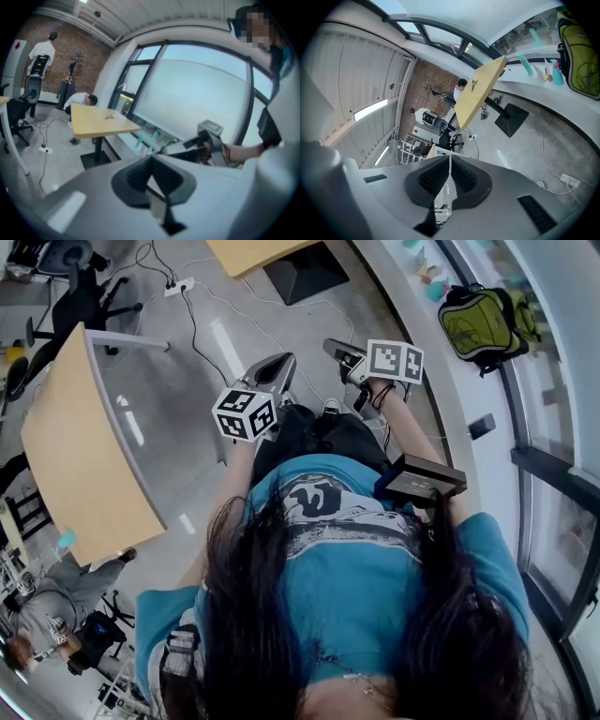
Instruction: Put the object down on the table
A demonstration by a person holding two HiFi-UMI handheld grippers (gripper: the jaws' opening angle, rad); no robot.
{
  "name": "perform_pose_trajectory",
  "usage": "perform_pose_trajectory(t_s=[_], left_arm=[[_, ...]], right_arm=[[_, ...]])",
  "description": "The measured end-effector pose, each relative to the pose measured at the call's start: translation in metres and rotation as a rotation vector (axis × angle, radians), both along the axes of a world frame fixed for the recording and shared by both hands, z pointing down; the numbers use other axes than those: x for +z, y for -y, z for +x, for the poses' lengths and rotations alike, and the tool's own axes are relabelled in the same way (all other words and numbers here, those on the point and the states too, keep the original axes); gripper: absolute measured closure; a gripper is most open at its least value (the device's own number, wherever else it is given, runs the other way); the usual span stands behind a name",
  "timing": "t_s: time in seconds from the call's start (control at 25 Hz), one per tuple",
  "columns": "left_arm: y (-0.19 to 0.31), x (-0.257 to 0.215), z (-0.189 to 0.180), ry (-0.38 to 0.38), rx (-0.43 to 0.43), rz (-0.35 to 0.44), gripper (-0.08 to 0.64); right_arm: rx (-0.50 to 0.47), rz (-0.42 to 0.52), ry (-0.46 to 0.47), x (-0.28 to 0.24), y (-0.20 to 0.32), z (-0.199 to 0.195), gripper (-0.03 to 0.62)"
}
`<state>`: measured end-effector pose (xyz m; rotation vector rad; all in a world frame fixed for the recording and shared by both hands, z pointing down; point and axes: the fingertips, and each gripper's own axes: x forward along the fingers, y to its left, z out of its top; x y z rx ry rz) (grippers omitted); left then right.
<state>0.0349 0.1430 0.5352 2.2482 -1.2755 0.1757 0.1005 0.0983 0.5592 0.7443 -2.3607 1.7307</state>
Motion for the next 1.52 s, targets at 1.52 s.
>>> perform_pose_trajectory(t_s=[1.52], left_arm=[[0.008,-0.029,-0.002,-0.01,-0.016,0.05,0.558]], right_arm=[[-0.017,-0.015,-0.03,-0.005,0.002,-0.007,0.574]])
